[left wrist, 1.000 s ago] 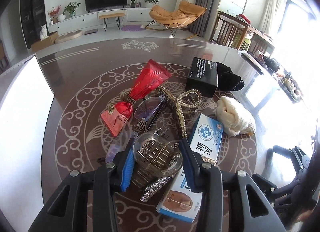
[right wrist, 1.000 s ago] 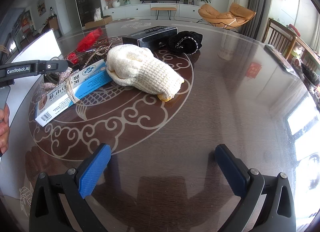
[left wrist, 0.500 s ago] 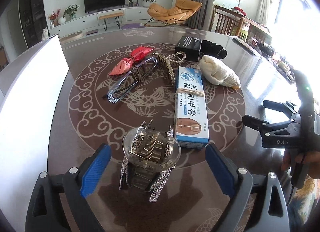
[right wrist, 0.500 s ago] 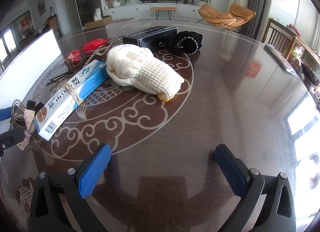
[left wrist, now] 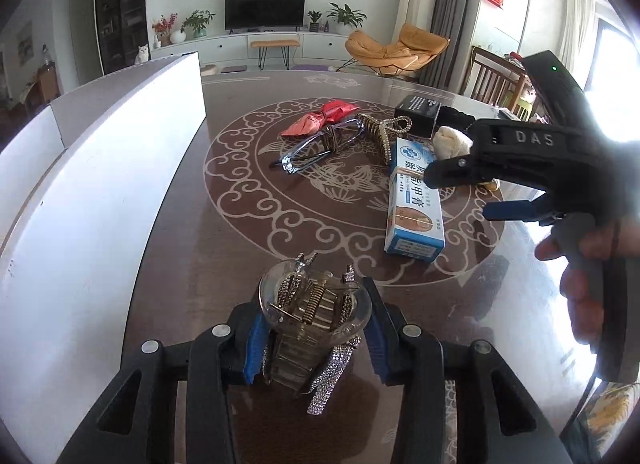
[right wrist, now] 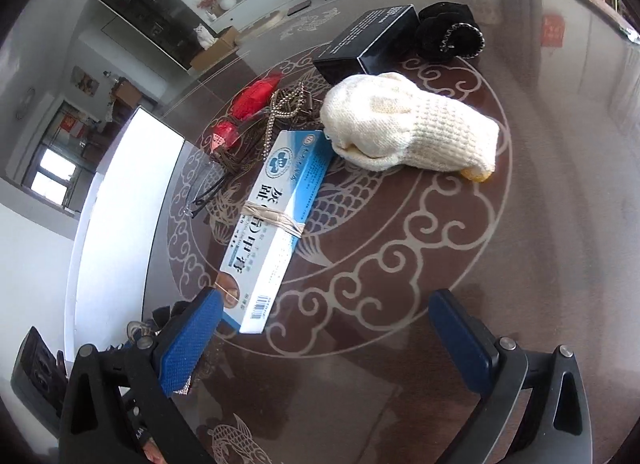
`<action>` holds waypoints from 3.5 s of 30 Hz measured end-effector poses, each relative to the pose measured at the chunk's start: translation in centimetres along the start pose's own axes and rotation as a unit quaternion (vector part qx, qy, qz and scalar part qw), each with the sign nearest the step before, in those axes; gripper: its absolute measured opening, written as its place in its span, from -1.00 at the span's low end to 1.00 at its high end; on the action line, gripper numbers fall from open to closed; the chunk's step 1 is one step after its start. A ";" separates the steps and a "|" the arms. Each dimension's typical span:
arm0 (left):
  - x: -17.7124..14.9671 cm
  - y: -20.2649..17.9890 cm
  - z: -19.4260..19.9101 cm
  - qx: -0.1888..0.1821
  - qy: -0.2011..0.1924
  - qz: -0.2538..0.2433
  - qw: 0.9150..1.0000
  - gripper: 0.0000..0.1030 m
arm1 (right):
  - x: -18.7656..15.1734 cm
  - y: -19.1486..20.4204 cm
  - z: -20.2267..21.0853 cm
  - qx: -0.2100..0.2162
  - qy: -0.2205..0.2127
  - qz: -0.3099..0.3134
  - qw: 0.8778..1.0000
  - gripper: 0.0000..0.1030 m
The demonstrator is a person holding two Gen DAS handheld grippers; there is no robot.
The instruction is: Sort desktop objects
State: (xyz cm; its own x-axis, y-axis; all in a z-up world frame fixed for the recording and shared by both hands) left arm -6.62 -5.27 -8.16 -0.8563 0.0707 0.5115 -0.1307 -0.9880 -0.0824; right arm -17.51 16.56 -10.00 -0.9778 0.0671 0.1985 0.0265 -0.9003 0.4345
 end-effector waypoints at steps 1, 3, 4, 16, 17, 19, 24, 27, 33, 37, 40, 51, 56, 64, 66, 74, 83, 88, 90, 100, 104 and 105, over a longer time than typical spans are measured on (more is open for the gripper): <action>-0.2 0.2 0.0 -0.004 0.000 0.006 1.000 -0.18 | 0.5 1.7 -0.8 -0.022 -0.003 0.006 1.000 0.99; -0.5 0.7 0.1 -0.010 0.001 0.016 1.000 -0.18 | 1.9 4.6 -2.4 -0.066 -0.003 0.022 0.998 0.98; -0.6 1.0 0.1 -0.012 0.001 0.019 1.000 -0.18 | 2.3 5.6 -3.4 -0.087 0.005 0.030 0.996 0.92; -1.8 2.0 3.6 -0.104 -0.048 0.049 0.992 -0.19 | -2.9 5.5 2.2 -0.145 0.003 0.184 0.972 -0.14; -1.8 2.0 4.1 -0.108 -0.052 0.052 0.991 -0.19 | -3.6 5.3 3.1 -0.147 0.006 0.193 0.970 -0.14; -1.7 2.2 5.4 -0.119 -0.064 0.060 0.989 -0.19 | -4.8 5.1 4.6 -0.147 0.010 0.214 0.966 -0.14; -0.6 3.8 10.5 -0.137 -0.106 0.079 0.982 -0.19 | -4.8 7.4 7.2 -0.128 0.001 0.234 0.964 -0.14; 0.3 6.2 13.7 -0.124 -0.128 0.085 0.980 -0.19 | -3.8 11.8 7.7 -0.098 -0.024 0.250 0.963 -0.14; 0.4 14.9 17.0 -0.027 -0.129 0.130 0.983 -0.19 | -2.6 24.6 8.1 -0.020 -0.059 0.310 0.949 -0.14; -1.4 21.5 15.4 0.036 -0.088 0.177 0.980 -0.19 | -4.3 33.7 5.5 0.033 -0.051 0.367 0.928 -0.14; -2.9 25.3 12.9 0.059 -0.044 0.208 0.975 -0.19 | -5.9 38.3 1.5 0.044 -0.025 0.396 0.917 -0.14; -4.6 28.1 11.1 0.105 -0.005 0.255 0.961 0.94 | -8.7 40.1 -9.5 0.014 0.039 0.357 0.933 0.57; -4.6 26.4 11.9 0.117 -0.036 0.247 0.961 0.94 | -8.1 37.5 -5.4 0.035 -0.025 0.352 0.935 0.66; -2.6 17.4 14.7 0.047 -0.116 0.189 0.974 0.94 | -7.4 24.3 2.9 -0.045 -0.187 0.342 0.920 1.00; -2.0 13.5 15.2 0.014 -0.126 0.153 0.980 0.94 | -7.7 18.8 3.1 -0.092 -0.191 0.332 0.919 1.00; 0.2 -1.1 9.8 -0.109 -0.070 0.059 0.990 1.00 | -6.9 -2.2 3.9 -0.217 -0.123 0.181 0.951 1.00; 1.8 -7.2 -4.9 -0.034 0.035 -0.002 0.999 1.00 | -6.2 -8.9 4.4 -0.205 -0.103 0.106 0.968 1.00; 3.6 -7.5 -7.1 -0.008 0.050 -0.009 0.999 1.00 | -6.1 -8.5 4.0 -0.205 -0.102 0.106 0.968 1.00; 4.0 -7.8 -7.6 0.008 0.053 -0.018 0.998 1.00 | -6.1 -8.5 4.0 -0.205 -0.102 0.106 0.968 1.00; 4.0 -8.5 -7.9 0.029 0.057 -0.036 0.997 1.00 | -6.2 -8.4 4.0 -0.205 -0.102 0.106 0.968 1.00; 4.1 -8.5 -7.8 0.029 0.056 -0.035 0.997 1.00 | -6.2 -8.4 4.0 -0.205 -0.102 0.106 0.968 1.00; 4.1 -8.5 -7.8 0.029 0.056 -0.035 0.997 1.00 | -6.2 -8.4 4.0 -0.205 -0.102 0.106 0.968 1.00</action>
State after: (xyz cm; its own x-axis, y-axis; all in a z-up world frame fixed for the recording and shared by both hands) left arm -12.95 4.52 -12.06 -0.8971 0.1523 0.4147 -0.1666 -0.9860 0.0018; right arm -10.85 25.46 -11.33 -0.8973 -0.0913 0.4319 0.0956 -0.9954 -0.0118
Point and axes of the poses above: each gripper's, at about its wrist camera, not at the fingertips, and z roughly against the way its jaws point, y to its left, x to its top, the point moved 2 cm from there along -z, roughly the way its jaws point, and after that the axes turned 10 degrees about y, right-handed, at the moved point
